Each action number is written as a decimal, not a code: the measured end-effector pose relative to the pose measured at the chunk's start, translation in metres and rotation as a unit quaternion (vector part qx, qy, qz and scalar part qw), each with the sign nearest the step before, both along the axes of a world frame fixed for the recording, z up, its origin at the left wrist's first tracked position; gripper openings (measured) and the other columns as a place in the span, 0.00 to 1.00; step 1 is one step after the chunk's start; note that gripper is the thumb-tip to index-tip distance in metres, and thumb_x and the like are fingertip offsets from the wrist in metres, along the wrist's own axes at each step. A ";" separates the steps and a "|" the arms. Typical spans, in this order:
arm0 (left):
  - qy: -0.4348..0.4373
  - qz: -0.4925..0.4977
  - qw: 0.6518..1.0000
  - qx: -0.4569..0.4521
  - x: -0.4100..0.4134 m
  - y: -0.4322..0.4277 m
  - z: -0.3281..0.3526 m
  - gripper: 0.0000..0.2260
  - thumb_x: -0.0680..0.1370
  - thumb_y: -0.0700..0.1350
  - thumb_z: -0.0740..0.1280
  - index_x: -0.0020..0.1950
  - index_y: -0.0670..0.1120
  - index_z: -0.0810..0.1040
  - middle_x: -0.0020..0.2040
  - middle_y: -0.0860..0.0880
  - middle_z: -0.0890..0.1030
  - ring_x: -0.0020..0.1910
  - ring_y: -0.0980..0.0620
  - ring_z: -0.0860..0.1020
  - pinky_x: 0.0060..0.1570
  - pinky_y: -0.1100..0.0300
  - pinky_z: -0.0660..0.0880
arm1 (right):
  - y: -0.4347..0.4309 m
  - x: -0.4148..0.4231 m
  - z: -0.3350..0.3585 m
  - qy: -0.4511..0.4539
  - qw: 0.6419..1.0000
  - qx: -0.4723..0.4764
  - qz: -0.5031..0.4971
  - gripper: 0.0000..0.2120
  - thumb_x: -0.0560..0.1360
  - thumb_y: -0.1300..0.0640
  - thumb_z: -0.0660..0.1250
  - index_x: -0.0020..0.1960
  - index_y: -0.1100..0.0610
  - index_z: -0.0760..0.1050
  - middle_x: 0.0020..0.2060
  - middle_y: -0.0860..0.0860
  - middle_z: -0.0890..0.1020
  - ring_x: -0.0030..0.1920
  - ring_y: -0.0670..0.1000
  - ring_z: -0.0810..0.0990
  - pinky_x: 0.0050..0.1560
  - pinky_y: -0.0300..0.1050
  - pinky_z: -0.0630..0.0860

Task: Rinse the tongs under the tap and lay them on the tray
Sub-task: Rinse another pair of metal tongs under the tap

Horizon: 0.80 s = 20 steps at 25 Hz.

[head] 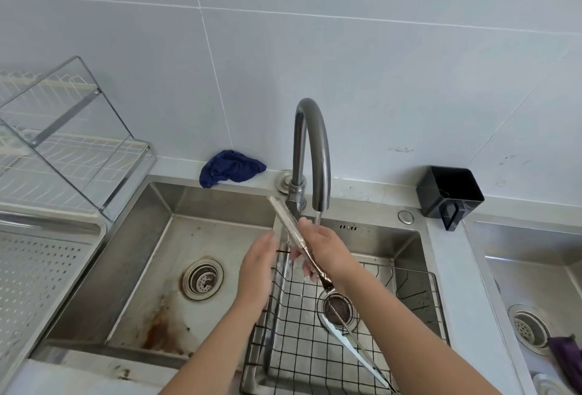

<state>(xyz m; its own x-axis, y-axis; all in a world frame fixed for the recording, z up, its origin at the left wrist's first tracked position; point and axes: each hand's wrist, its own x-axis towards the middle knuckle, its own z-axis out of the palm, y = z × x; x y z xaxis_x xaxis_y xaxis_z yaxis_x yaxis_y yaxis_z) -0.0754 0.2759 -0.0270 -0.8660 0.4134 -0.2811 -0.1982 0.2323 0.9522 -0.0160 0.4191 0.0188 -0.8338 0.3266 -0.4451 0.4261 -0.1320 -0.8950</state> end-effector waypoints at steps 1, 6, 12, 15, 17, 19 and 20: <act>0.081 -0.041 0.991 -0.102 0.006 -0.006 -0.013 0.18 0.81 0.58 0.63 0.69 0.54 0.75 0.68 0.50 0.78 0.68 0.53 0.75 0.67 0.54 0.70 | 0.001 0.007 -0.002 -0.004 0.999 -0.049 -0.009 0.26 0.81 0.35 0.59 0.53 0.59 0.77 0.39 0.56 0.84 0.25 0.51 0.75 0.21 0.40 0.69; 0.303 -0.259 0.845 -0.356 0.037 -0.029 -0.073 0.32 0.81 0.53 0.62 0.82 0.52 0.52 0.84 0.47 0.47 0.83 0.45 0.42 0.81 0.46 0.52 | 0.003 0.038 -0.010 0.040 0.990 -0.132 -0.015 0.25 0.75 0.38 0.72 0.61 0.56 0.78 0.46 0.56 0.84 0.28 0.49 0.75 0.22 0.40 0.70; 0.379 -0.267 0.793 -0.395 0.040 -0.038 -0.086 0.36 0.80 0.50 0.61 0.83 0.45 0.47 0.84 0.44 0.41 0.81 0.44 0.37 0.81 0.47 0.46 | -0.002 0.104 -0.049 -0.081 0.992 0.072 -0.066 0.25 0.70 0.41 0.75 0.63 0.49 0.74 0.45 0.51 0.85 0.34 0.49 0.82 0.33 0.47 0.78; 0.385 -0.255 0.790 -0.404 0.041 -0.037 -0.088 0.40 0.79 0.49 0.62 0.82 0.44 0.40 0.83 0.43 0.40 0.81 0.45 0.37 0.81 0.47 0.46 | -0.010 0.129 -0.075 -0.203 0.922 0.324 0.063 0.23 0.72 0.43 0.73 0.63 0.46 0.70 0.53 0.45 0.81 0.47 0.48 0.83 0.46 0.47 0.81; 0.386 -0.255 0.787 -0.408 0.042 -0.038 -0.088 0.40 0.79 0.49 0.61 0.80 0.44 0.36 0.83 0.43 0.39 0.82 0.45 0.38 0.81 0.47 0.47 | -0.020 0.134 -0.089 -0.235 0.860 0.433 0.135 0.26 0.74 0.43 0.72 0.68 0.48 0.68 0.61 0.48 0.78 0.58 0.52 0.80 0.54 0.48 0.79; 0.390 -0.251 0.783 -0.415 0.041 -0.039 -0.088 0.39 0.79 0.50 0.60 0.80 0.44 0.37 0.83 0.43 0.39 0.82 0.45 0.38 0.81 0.47 0.47 | -0.029 0.132 -0.100 -0.238 0.820 0.492 0.172 0.29 0.76 0.43 0.71 0.72 0.49 0.65 0.65 0.50 0.75 0.64 0.54 0.74 0.59 0.49 0.76; 0.390 -0.249 0.781 -0.419 0.042 -0.039 -0.088 0.39 0.79 0.50 0.60 0.81 0.43 0.38 0.83 0.43 0.39 0.82 0.45 0.39 0.81 0.47 0.48 | -0.031 0.131 -0.105 -0.235 0.810 0.506 0.180 0.30 0.76 0.42 0.70 0.73 0.50 0.64 0.65 0.50 0.74 0.66 0.54 0.73 0.61 0.48 0.75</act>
<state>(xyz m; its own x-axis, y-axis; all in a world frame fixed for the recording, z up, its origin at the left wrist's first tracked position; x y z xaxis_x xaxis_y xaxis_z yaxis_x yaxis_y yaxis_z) -0.0339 0.2373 -0.1152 -0.6989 0.7080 -0.1014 0.6805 0.7019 0.2105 0.1150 0.3883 -0.0857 -0.7718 0.4956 -0.3983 0.5991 0.7768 -0.1943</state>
